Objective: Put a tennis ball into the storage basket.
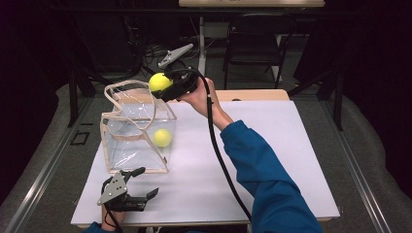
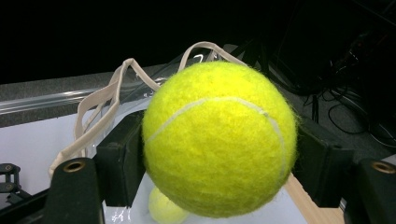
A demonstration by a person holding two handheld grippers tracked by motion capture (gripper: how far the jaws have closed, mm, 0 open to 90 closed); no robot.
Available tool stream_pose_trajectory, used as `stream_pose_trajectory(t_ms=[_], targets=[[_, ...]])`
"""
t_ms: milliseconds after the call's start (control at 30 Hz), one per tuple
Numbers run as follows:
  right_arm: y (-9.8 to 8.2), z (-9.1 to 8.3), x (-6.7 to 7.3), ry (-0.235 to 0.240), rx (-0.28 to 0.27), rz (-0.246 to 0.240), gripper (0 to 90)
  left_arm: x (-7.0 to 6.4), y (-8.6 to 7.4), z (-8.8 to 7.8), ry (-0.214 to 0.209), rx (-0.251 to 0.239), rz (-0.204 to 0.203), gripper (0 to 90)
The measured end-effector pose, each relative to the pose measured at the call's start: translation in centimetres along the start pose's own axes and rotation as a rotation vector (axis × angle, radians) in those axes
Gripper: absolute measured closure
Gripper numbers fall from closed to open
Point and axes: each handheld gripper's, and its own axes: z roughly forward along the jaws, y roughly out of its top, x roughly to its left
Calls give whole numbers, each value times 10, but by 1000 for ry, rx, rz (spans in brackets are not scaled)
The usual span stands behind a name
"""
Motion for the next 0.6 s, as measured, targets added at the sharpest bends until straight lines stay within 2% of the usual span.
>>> stream_pose_trajectory(t_ms=[600], targets=[[14, 19, 11, 21, 20, -25, 267, 0, 0, 0, 4, -8, -2, 161]])
